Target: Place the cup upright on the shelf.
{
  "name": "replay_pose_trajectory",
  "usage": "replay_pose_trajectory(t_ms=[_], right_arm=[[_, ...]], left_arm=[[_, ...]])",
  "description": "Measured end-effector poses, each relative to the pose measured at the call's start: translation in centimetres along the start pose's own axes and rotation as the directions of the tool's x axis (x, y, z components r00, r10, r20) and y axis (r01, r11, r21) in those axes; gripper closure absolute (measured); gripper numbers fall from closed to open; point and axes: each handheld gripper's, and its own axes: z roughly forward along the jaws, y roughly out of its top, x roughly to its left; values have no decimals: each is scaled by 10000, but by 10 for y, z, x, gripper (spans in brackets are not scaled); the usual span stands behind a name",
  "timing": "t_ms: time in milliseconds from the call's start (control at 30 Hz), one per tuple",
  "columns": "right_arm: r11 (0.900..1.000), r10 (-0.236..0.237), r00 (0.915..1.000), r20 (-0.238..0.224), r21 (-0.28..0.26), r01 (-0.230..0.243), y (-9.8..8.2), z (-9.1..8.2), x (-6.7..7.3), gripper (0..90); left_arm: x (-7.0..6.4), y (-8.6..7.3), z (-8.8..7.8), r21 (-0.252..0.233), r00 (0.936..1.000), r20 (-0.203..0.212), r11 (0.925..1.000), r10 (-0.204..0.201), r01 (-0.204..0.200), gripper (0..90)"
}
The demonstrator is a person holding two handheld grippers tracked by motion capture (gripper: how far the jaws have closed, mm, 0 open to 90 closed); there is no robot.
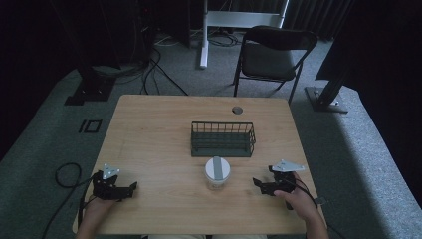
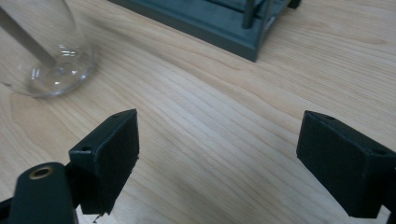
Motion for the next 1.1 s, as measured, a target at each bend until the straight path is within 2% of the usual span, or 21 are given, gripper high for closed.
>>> replay_pose_trajectory(t_ms=[267, 500, 533, 733, 767, 1033, 1100], right_arm=[[9989, -454, 9978, -483, 95, 459, 2, 6, 13, 128], [9978, -661, 9950, -750, -27, 661, 6, 8, 20, 127], [9968, -800, 9923, -947, -80, 796, 7, 9, 24, 127], [9944, -1053, 9850, -1369, -95, 1050, 8, 12, 32, 127], [9931, -1168, 9813, -1533, -103, 1166, 9, 14, 35, 128], [9911, -1328, 9746, -1803, -200, 1314, 12, 18, 43, 128], [9909, -1347, 9708, -1986, -301, 1313, 14, 19, 47, 127]], left_arm=[[0, 0, 0, -2, 10000, 1, 10000, -6, 6, 2], [0, 0, 0, 0, 10000, 0, 10000, -8, 8, 2], [0, 0, 0, 4, 10000, -1, 10000, -8, 8, 2], [0, 0, 0, 3, 10000, -2, 10000, -6, 6, 2], [0, 0, 0, 14, 10000, -2, 10000, -6, 6, 2], [0, 0, 0, 15, 10000, -1, 10000, -4, 4, 2], [0, 0, 0, 14, 10000, -1, 10000, -3, 3, 2]])
